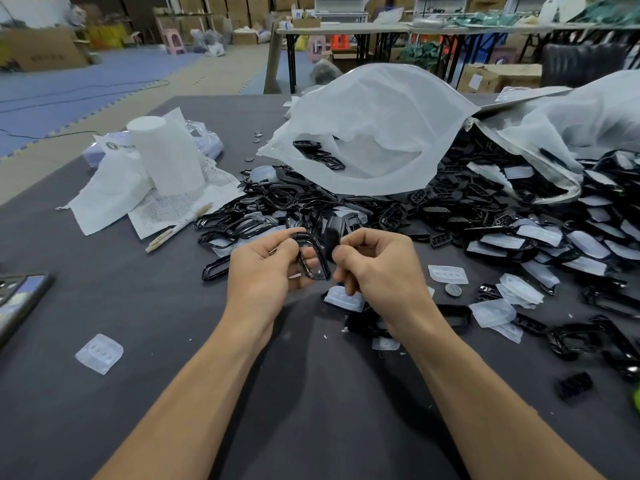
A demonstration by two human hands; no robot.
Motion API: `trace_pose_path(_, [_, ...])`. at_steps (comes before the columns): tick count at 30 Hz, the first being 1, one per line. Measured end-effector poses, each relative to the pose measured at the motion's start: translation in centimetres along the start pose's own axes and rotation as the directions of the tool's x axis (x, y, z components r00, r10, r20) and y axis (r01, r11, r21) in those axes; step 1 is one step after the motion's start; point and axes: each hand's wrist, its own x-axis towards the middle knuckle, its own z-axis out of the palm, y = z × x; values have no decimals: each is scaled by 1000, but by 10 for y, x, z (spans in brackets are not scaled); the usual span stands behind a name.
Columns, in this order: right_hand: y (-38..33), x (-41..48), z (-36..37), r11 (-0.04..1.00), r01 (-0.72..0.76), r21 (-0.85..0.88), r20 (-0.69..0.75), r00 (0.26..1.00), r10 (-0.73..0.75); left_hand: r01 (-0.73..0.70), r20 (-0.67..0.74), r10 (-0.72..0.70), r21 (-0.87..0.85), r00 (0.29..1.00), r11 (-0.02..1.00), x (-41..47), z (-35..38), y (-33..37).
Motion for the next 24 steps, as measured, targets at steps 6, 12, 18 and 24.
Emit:
trace_pose_path(6, [-1,-7,5,918,100,-383,-38,992,-123,18,76,-11,-94,997,995,-5,4,4])
trace_pose_path(12, [-1,-7,4,852,40,-522,-145,980,-135,59,183,-37,-119,982,991,-9,8,3])
trace_pose_path(18, [-4,-7,5,834,-68,-547,-233,970,-74,27,185,-15,-63,983,998,-9,10,0])
trace_pose_path(24, [-4,-8,3,848,-47,-527,-210,975,-77,-58,221,49,34,974,998,-9,9,-4])
